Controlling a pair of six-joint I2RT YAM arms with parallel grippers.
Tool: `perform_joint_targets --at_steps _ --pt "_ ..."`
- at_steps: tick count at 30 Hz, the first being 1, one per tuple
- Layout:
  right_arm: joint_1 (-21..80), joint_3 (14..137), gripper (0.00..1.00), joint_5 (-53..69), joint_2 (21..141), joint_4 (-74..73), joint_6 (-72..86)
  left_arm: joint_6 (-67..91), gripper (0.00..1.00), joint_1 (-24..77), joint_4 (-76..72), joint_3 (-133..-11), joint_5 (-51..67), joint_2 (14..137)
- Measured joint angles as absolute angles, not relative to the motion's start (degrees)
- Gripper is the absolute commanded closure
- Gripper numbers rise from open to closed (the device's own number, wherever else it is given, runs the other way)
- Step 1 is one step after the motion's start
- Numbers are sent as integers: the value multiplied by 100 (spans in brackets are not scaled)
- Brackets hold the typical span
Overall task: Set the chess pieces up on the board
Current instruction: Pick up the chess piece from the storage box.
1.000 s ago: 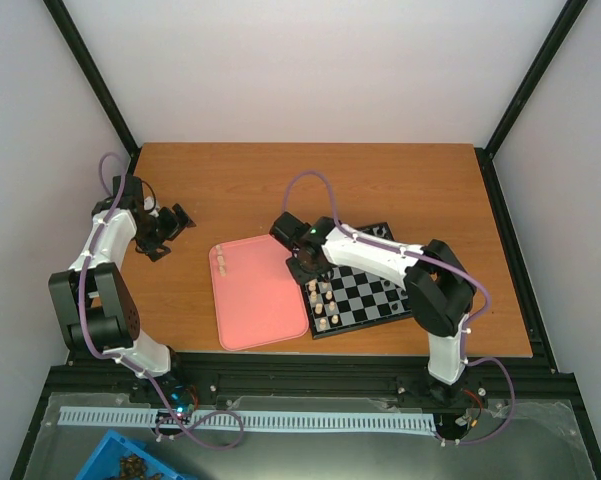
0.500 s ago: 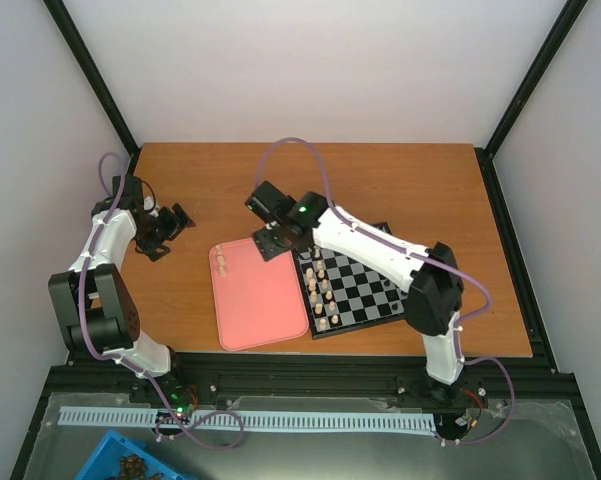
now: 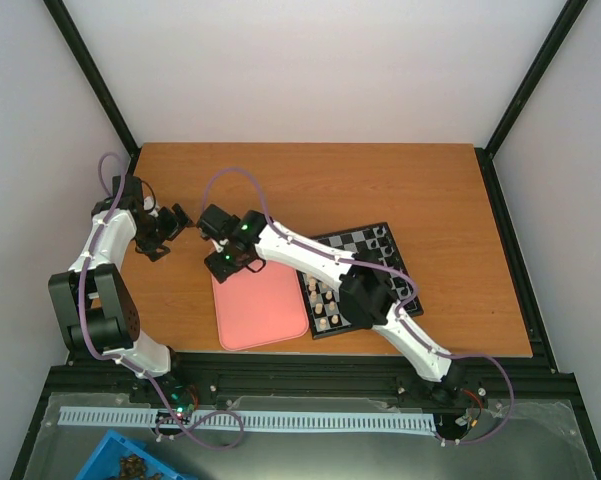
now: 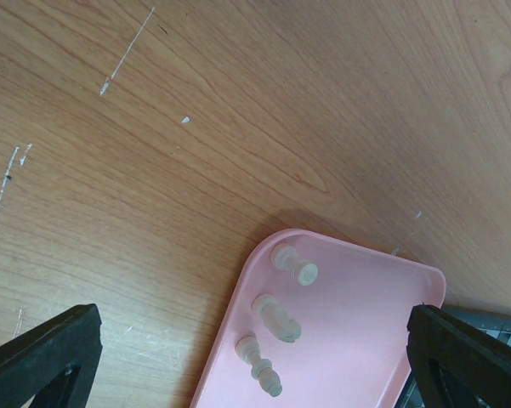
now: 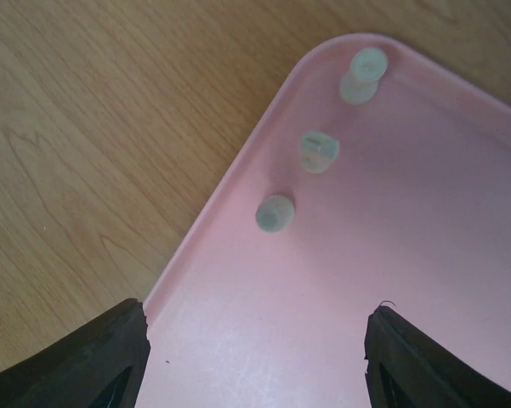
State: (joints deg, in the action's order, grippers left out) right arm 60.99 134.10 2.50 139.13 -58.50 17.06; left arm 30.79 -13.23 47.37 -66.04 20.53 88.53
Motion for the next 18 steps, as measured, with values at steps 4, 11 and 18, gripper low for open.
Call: perform_joint_targets --at_steps 4,11,18 --pt "6114 13434 35 408 14042 -5852 1695 3079 0 -1323 4735 -6604 2043 8853" --pt "6117 13520 44 489 14337 -5671 1688 3079 0 -1323 4735 -6604 2036 8862" --pt "6117 13528 50 381 14626 -5448 1715 3079 0 -1323 4735 -6604 2025 8888"
